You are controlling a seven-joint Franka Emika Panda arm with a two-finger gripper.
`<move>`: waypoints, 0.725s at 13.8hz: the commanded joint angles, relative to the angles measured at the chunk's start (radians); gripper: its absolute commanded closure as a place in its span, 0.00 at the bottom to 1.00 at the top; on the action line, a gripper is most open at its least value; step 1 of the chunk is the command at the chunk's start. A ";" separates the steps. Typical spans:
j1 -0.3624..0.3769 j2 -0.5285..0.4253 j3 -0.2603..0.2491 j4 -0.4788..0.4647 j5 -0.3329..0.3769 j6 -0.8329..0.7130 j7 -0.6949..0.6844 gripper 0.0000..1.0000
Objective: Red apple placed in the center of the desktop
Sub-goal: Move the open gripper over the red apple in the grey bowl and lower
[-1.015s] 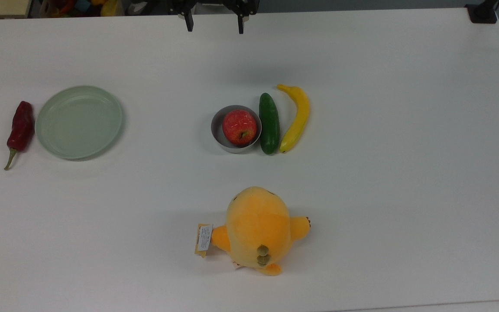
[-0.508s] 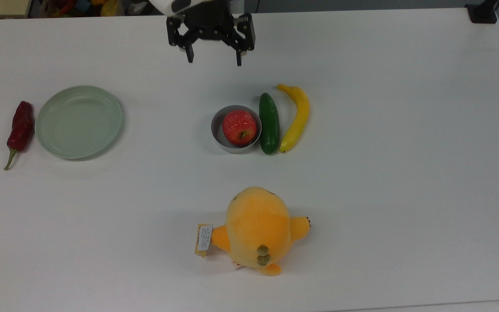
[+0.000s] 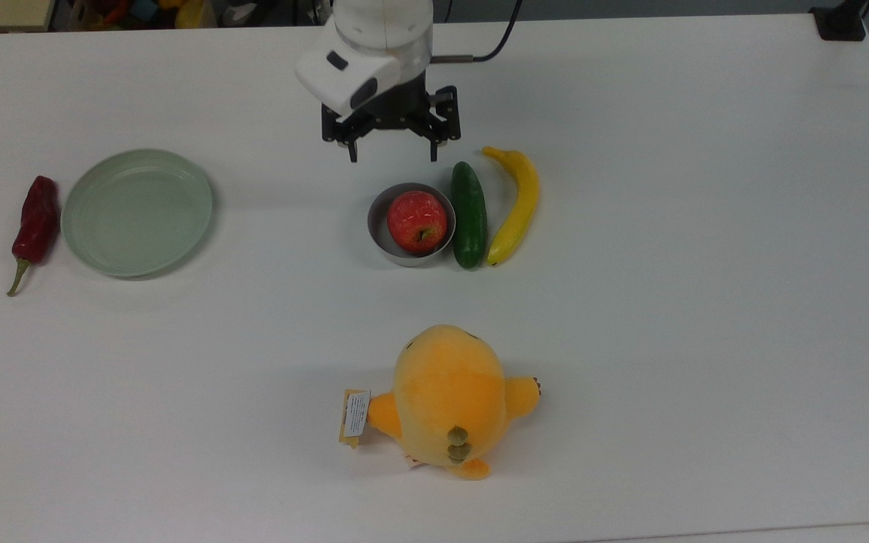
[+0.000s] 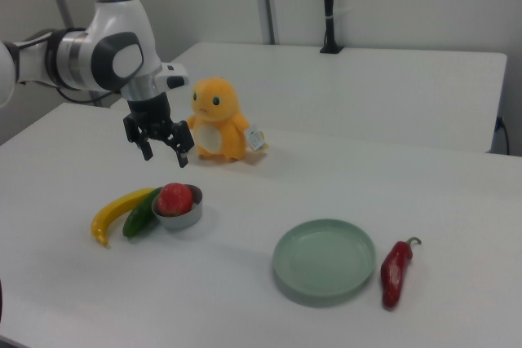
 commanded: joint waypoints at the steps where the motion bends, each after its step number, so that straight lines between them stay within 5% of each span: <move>1: 0.002 0.046 0.016 -0.010 -0.028 0.053 -0.060 0.00; 10: 0.000 0.152 0.055 -0.027 -0.074 0.143 -0.128 0.00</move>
